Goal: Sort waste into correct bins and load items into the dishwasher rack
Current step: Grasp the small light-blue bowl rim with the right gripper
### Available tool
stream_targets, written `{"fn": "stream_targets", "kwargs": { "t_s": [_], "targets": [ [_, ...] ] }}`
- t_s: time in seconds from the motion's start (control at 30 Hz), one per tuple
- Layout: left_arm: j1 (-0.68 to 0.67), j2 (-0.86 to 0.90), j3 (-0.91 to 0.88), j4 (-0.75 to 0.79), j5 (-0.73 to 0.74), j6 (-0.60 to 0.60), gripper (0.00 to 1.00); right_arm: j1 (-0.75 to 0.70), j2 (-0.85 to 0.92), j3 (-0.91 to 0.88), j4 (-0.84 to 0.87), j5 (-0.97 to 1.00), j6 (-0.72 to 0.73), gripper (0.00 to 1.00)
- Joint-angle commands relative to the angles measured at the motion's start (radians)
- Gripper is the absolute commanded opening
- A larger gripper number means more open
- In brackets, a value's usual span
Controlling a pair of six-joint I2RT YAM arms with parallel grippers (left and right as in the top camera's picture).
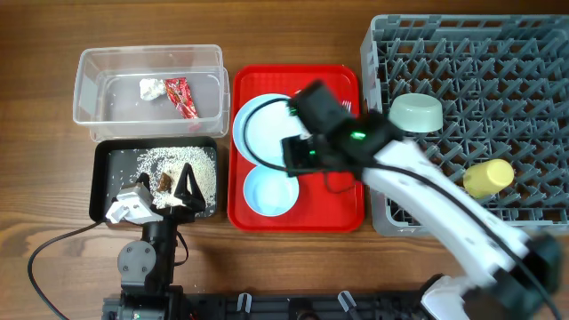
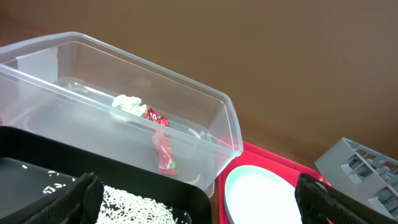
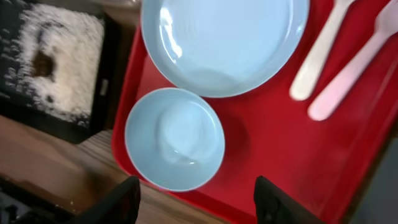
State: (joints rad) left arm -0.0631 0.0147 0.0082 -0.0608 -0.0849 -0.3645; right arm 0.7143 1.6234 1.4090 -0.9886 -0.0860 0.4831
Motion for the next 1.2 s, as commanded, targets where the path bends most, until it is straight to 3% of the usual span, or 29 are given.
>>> {"fn": "stream_targets", "kwargs": {
  "t_s": [0.0, 0.3, 0.4, 0.5, 0.6, 0.73, 0.8, 0.87, 1.03, 1.17],
  "targets": [
    [0.008, -0.005, -0.002, -0.003, -0.003, -0.009, 1.0, 0.006, 0.134, -0.011, 0.0, -0.011, 0.088, 0.61],
    [0.008, -0.005, -0.002, -0.003, -0.003, -0.009, 1.0, 0.005, 0.327, -0.011, -0.011, -0.002, -0.034, 0.64],
    [0.008, -0.005, -0.002, -0.003, -0.003, -0.009, 1.0, 0.006, 0.356, -0.011, -0.009, -0.021, -0.06, 0.57],
    [0.008, -0.005, -0.002, -0.003, -0.003, -0.009, 1.0, 0.006, 0.367, -0.011, -0.005, -0.028, -0.064, 0.4],
    [0.008, -0.005, -0.002, -0.003, -0.003, -0.009, 1.0, 0.005, 0.367, -0.011, -0.003, -0.027, -0.061, 0.31],
    [0.008, -0.005, -0.002, -0.003, -0.003, -0.009, 1.0, 0.005, 0.367, -0.017, 0.003, -0.018, -0.045, 0.29],
    [0.008, -0.005, -0.003, -0.003, -0.003, -0.009, 1.0, 0.005, 0.367, -0.029, 0.01, -0.017, -0.036, 0.36],
    [0.008, -0.005, -0.002, -0.003, -0.003, -0.009, 1.0, 0.005, 0.367, -0.055, 0.027, -0.017, -0.035, 0.34],
    [0.008, -0.005, -0.003, -0.003, -0.003, -0.009, 1.0, 0.004, 0.354, -0.082, 0.048, -0.011, -0.032, 0.13],
    [0.008, -0.005, -0.002, -0.003, -0.003, -0.009, 1.0, 0.005, 0.268, -0.08, 0.054, 0.073, -0.028, 0.06]
  ]
}}
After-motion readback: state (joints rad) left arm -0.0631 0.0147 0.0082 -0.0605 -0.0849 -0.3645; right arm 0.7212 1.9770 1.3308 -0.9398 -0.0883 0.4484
